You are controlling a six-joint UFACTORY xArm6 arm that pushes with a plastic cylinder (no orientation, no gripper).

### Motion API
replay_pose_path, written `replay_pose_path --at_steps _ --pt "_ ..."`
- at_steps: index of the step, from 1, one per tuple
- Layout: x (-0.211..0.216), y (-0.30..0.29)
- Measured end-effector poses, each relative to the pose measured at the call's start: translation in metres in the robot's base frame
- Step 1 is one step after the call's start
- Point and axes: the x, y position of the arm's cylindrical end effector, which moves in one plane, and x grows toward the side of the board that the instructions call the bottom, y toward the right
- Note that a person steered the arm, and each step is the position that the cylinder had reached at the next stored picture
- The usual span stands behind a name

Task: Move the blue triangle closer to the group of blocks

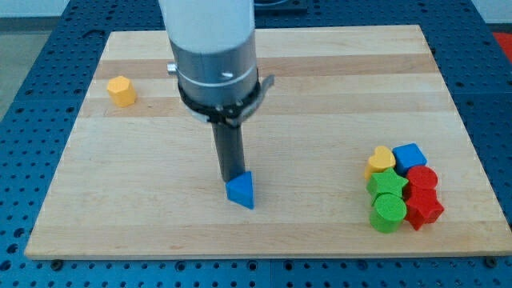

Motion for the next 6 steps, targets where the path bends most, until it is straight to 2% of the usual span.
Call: replay_pose_path --at_steps 1,2,3,4,5,6 --pt "0.001 0.008" --pt "-0.031 -0.011" --pt "-0.024 -0.074" --pt "0.011 -0.104" --pt "0.025 -0.078" --pt "0.025 -0.023"
